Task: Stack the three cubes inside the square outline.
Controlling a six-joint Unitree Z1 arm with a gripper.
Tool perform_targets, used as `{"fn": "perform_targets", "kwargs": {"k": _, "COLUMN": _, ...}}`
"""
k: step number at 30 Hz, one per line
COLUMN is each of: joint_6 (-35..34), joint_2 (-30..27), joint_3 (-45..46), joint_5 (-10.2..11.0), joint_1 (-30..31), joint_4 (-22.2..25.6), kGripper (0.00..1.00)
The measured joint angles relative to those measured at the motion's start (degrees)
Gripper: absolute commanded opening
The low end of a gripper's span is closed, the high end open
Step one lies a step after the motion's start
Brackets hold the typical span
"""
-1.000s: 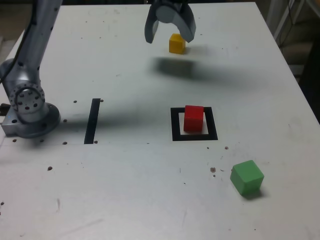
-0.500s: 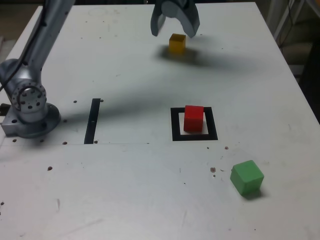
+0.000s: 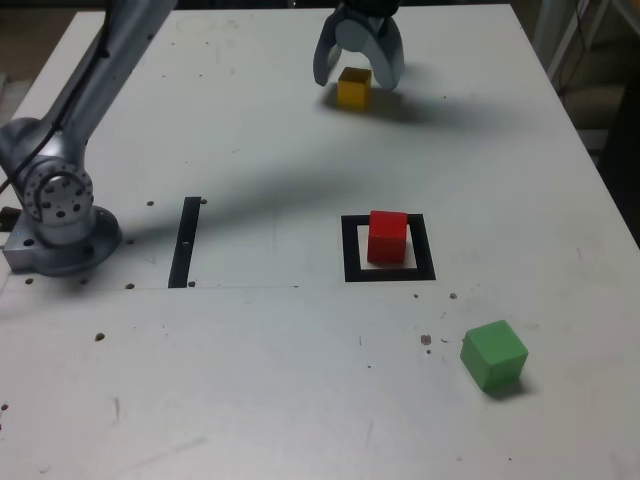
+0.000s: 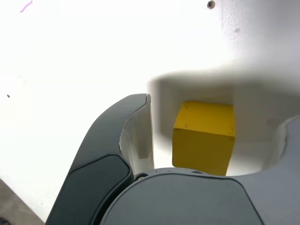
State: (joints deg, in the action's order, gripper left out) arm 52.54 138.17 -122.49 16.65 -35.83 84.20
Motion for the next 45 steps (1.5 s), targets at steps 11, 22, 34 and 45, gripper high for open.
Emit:
{"fn": "perform_targets", "kwargs": {"k": 11, "joint_6": 0.00, "joint_2": 1.15, "joint_3": -0.49, "joint_5": -0.31, "joint_1": 0.06, "joint_4": 0.80, "kGripper": 0.35}}
{"fn": "perform_targets", "kwargs": {"k": 22, "joint_6": 0.42, "joint_2": 1.71, "joint_3": -0.54, "joint_5": -1.65, "joint_1": 0.62, "joint_4": 0.53, "kGripper": 0.33}}
{"fn": "perform_targets", "kwargs": {"k": 34, "joint_6": 0.35, "joint_2": 1.67, "joint_3": -0.99, "joint_5": -2.09, "joint_1": 1.25, "joint_4": 0.65, "kGripper": 0.33}}
{"fn": "perform_targets", "kwargs": {"k": 45, "joint_6": -5.60, "joint_2": -6.04, "joint_3": 4.16, "joint_5": -3.68, "joint_1": 5.19, "joint_4": 2.01, "kGripper": 0.33}}
